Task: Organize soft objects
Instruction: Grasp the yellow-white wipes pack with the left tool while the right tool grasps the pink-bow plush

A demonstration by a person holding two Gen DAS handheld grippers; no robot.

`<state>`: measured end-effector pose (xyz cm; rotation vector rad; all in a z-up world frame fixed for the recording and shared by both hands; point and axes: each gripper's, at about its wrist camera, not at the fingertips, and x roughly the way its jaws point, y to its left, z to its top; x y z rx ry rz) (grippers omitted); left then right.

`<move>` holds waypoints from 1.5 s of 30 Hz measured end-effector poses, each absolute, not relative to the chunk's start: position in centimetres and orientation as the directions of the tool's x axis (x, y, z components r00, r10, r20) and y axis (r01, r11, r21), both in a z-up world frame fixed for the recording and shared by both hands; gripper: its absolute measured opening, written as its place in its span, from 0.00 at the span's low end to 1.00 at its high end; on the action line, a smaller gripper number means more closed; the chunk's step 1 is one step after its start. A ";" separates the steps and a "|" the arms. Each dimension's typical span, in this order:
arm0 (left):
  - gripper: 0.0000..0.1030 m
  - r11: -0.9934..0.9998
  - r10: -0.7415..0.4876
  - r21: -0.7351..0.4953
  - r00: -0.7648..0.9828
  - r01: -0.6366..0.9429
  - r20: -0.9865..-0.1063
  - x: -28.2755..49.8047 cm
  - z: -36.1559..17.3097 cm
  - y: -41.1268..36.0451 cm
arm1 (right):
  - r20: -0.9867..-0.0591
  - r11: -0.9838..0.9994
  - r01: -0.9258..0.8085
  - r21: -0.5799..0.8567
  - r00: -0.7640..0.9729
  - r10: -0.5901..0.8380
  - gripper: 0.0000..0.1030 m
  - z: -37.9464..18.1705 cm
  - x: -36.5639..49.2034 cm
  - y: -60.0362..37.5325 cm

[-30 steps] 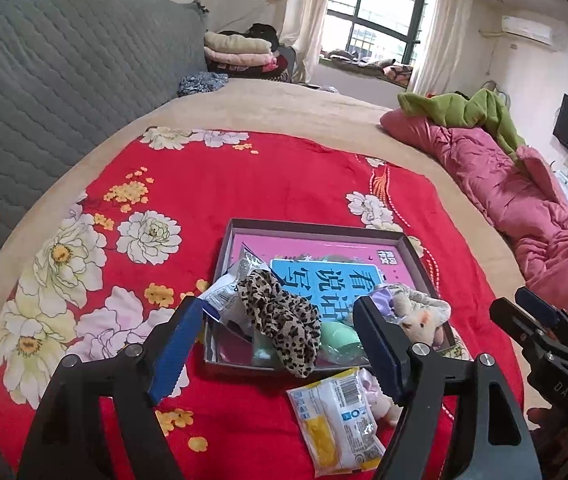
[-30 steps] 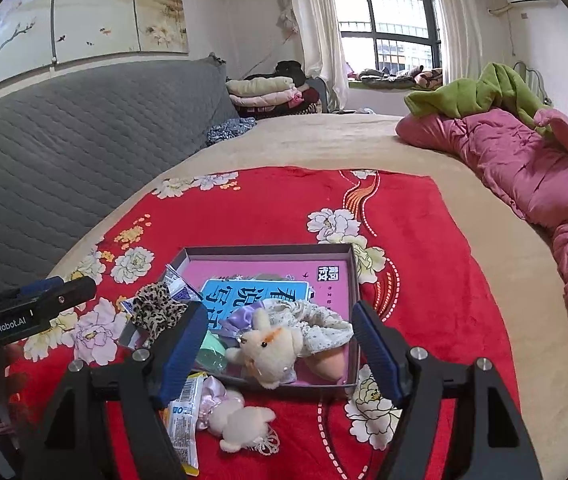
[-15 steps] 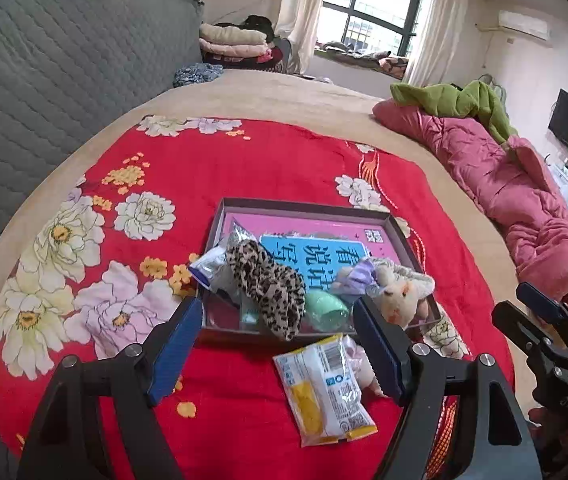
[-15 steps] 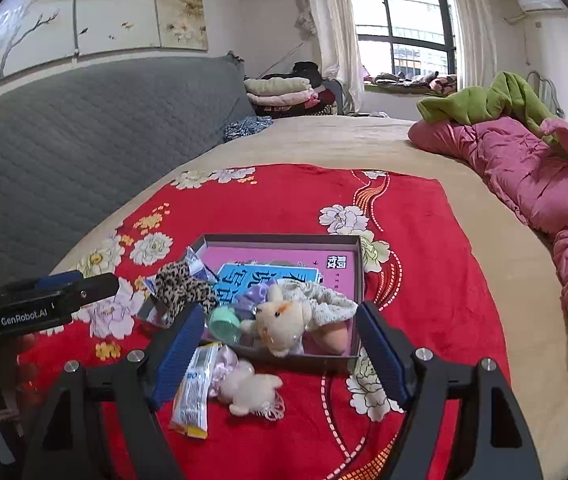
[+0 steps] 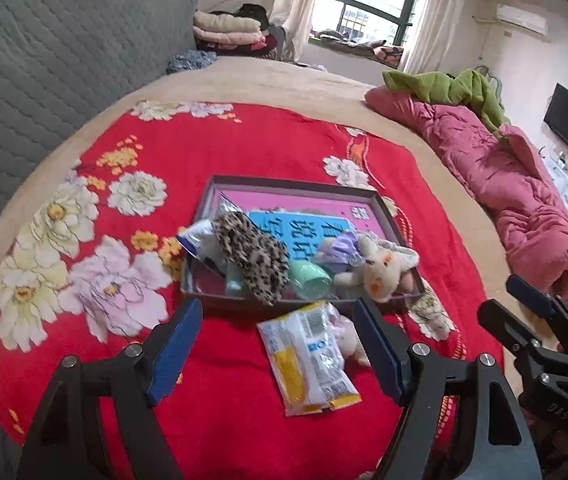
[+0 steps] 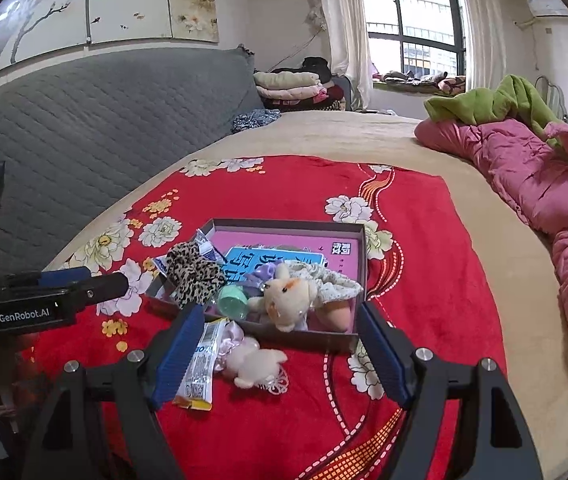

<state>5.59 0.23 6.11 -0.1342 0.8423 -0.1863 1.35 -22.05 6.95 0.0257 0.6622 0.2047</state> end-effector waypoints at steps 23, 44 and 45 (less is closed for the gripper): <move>0.77 0.961 -0.276 -0.243 0.499 0.132 -0.822 4.6 0.7 -2.5 | -0.681 0.972 -0.221 0.086 0.699 0.219 0.76 2.4 0.7 -22.1; 0.76 0.962 -0.273 -0.252 0.352 0.106 -0.895 8.1 -6.3 -4.7 | -0.752 0.952 -0.305 0.015 0.625 0.212 0.76 -2.5 3.5 -21.7; 0.76 0.961 -0.276 -0.255 0.340 0.107 -0.899 8.5 -6.8 -4.9 | -0.755 0.944 -0.331 -0.010 0.621 0.210 0.76 -3.0 3.7 -21.4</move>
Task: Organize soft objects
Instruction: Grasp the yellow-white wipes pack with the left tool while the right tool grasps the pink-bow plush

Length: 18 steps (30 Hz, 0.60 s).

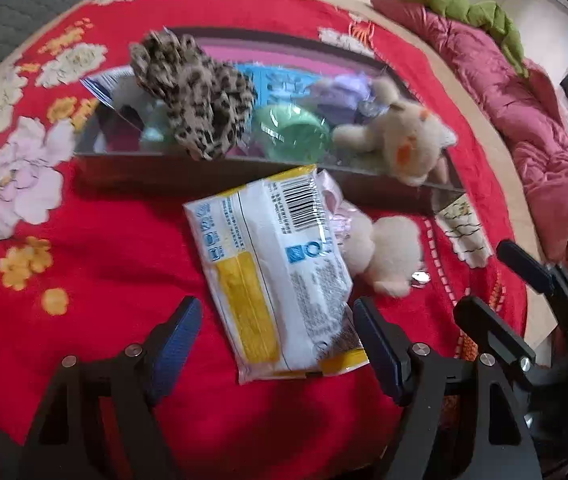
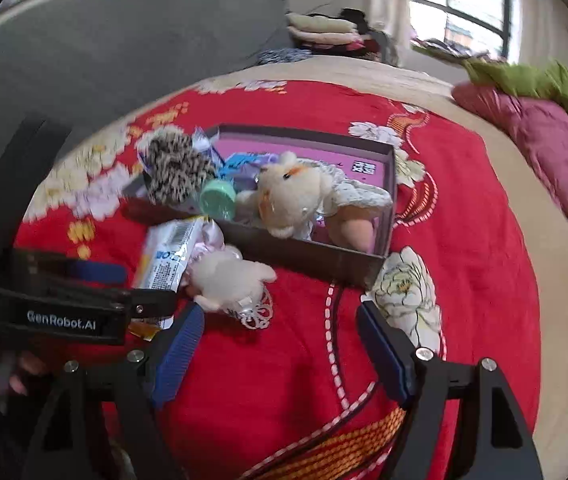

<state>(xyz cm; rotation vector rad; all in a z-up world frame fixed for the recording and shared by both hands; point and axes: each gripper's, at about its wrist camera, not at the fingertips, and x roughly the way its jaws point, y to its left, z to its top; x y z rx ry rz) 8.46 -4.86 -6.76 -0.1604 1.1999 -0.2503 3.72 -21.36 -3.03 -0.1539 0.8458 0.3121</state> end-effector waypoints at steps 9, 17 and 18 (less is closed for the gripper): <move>0.77 0.963 -0.268 -0.247 0.305 0.106 -0.914 9.9 -9.0 -4.3 | -0.778 0.869 -0.489 -0.075 0.573 0.256 0.76 -4.7 6.1 -18.0; 0.70 0.952 -0.306 -0.291 0.310 0.094 -0.900 10.7 -9.7 -2.0 | -0.827 0.816 -0.571 -0.087 0.498 0.260 0.76 -7.1 8.9 -15.4; 0.70 0.951 -0.310 -0.295 0.311 0.095 -0.898 10.8 -9.7 -1.9 | -0.835 0.815 -0.573 -0.088 0.488 0.253 0.76 -7.7 9.2 -15.2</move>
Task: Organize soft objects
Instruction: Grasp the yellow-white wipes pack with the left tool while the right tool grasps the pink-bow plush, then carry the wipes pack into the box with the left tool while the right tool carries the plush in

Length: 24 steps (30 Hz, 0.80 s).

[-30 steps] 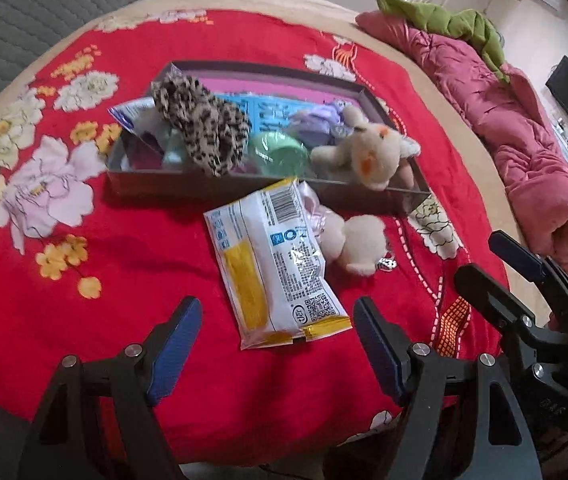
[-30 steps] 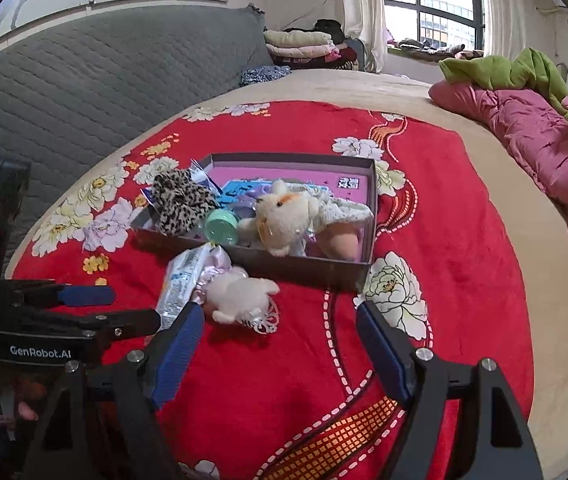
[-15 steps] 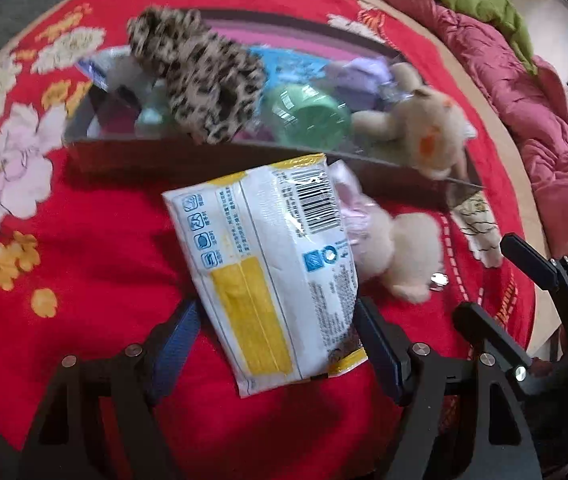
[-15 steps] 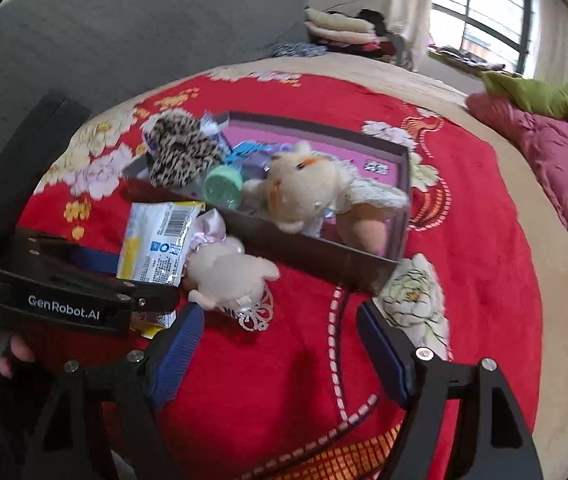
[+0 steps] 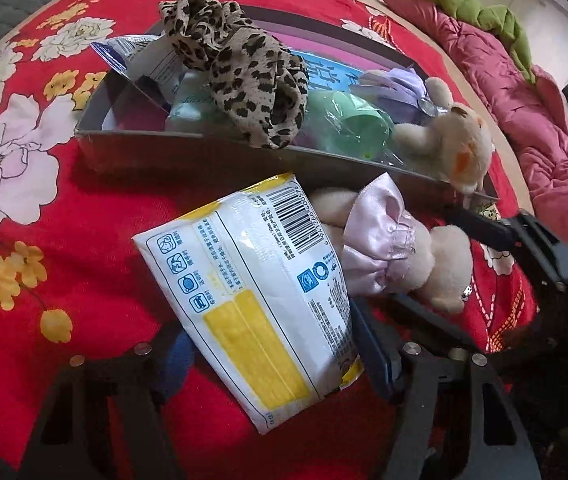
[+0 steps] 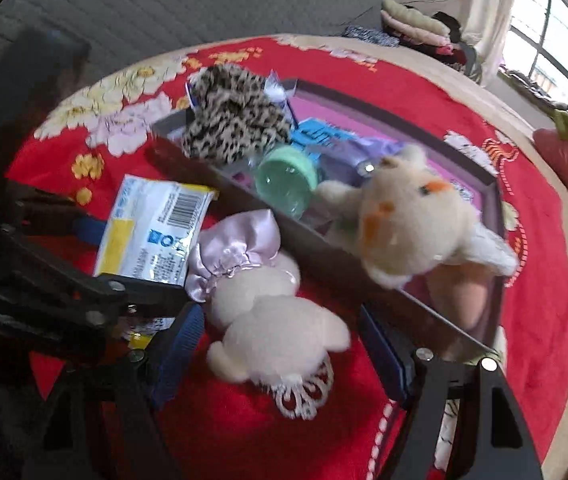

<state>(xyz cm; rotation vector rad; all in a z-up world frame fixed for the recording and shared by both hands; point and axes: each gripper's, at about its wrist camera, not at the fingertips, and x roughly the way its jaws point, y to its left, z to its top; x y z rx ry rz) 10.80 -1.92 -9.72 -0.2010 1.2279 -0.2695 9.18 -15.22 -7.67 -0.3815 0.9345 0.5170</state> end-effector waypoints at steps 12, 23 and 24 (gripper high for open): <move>0.60 0.956 -0.292 -0.279 0.321 0.087 -0.901 11.6 -9.8 -2.6 | -0.829 0.845 -0.530 0.063 0.444 0.340 0.41 -7.4 8.0 -16.6; 0.55 0.943 -0.332 -0.321 0.361 0.093 -0.872 10.6 -8.1 -0.9 | -0.750 0.883 -0.439 0.165 0.525 0.401 0.41 -2.0 5.0 -20.8; 0.55 0.940 -0.339 -0.328 0.366 0.092 -0.867 10.1 -7.8 -0.6 | -0.740 0.887 -0.430 0.172 0.538 0.404 0.41 -1.4 5.0 -21.0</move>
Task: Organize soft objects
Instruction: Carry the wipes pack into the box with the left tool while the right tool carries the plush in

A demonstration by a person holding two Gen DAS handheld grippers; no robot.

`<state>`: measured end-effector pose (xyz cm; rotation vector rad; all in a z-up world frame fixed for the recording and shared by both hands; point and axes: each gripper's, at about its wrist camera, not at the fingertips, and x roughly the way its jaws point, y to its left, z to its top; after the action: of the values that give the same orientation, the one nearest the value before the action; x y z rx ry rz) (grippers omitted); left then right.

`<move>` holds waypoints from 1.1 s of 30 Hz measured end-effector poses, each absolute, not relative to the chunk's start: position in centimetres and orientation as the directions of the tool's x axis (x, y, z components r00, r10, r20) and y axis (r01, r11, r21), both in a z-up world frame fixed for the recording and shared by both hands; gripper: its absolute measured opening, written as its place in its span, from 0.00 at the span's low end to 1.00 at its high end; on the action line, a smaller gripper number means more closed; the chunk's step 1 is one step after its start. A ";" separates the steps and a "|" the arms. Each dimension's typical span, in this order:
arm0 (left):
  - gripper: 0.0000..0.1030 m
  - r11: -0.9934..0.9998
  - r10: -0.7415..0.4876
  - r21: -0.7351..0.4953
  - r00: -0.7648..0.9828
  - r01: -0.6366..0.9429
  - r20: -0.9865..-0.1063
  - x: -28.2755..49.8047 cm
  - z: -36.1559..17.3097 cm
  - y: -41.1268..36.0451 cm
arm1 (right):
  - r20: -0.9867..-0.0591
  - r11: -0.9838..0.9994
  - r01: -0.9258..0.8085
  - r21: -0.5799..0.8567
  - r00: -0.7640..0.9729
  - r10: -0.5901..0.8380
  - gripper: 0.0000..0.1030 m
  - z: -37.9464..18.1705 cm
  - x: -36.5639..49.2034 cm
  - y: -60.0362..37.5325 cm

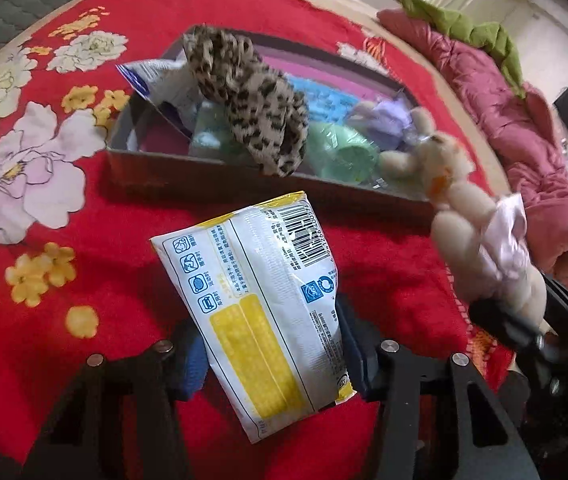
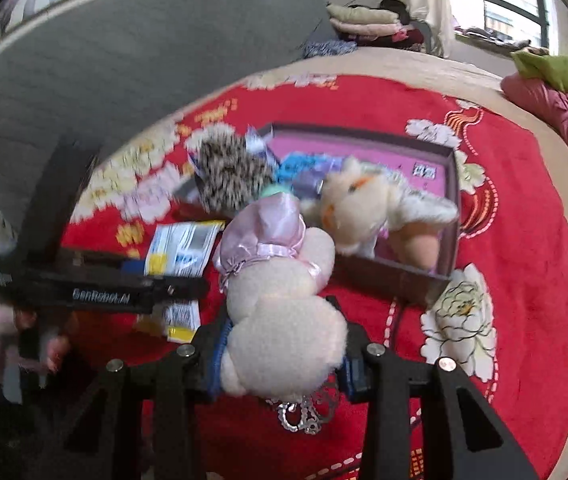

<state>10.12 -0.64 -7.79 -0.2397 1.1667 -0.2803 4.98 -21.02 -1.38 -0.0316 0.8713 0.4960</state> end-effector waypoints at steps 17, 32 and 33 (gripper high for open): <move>0.55 0.936 -0.349 -0.266 0.515 0.231 -0.783 12.3 3.1 -1.7 | -0.642 0.961 -0.220 0.166 0.716 0.274 0.41 5.6 7.9 -23.9; 0.56 0.944 -0.306 -0.196 0.482 0.265 -0.821 19.0 2.1 -4.2 | -0.605 0.959 -0.112 0.261 0.755 0.253 0.42 6.2 13.1 -25.5; 0.56 0.944 -0.304 -0.197 0.473 0.263 -0.827 19.3 1.6 -4.2 | -0.609 0.958 -0.106 0.266 0.752 0.252 0.42 5.9 13.5 -25.5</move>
<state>19.30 -4.18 1.63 -0.0439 1.0209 -0.3473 13.46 -25.46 5.88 0.2216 0.6936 0.1971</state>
